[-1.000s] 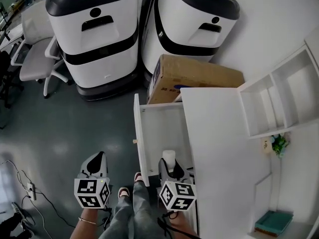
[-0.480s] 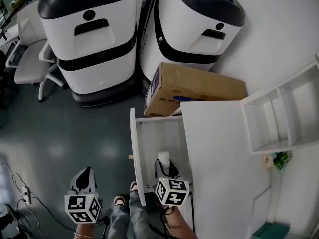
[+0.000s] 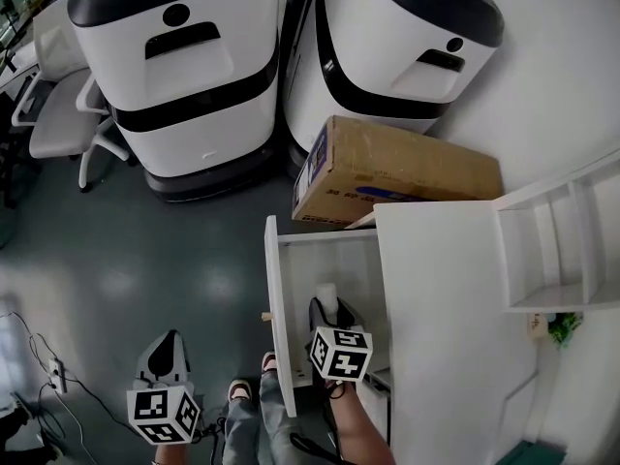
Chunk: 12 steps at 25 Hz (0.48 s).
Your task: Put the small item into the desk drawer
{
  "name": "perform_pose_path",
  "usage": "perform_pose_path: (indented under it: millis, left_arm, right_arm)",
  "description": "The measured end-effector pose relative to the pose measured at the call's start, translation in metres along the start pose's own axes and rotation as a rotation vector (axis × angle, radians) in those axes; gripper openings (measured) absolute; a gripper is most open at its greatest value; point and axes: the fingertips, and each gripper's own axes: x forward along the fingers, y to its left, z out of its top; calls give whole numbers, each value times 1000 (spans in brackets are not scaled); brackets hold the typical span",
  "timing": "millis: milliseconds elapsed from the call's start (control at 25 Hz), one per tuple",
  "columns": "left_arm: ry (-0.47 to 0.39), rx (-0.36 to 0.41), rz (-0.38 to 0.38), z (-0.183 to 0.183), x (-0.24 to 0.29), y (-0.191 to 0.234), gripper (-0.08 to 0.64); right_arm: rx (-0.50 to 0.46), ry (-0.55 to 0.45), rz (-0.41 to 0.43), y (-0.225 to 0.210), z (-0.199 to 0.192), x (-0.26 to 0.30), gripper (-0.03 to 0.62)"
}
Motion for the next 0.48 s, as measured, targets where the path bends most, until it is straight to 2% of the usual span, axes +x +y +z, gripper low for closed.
perform_pose_path:
  millis: [480]
  left_arm:
    - [21, -25, 45, -11, 7, 9, -2]
  right_arm:
    - [-61, 77, -2, -7, -5, 51, 179]
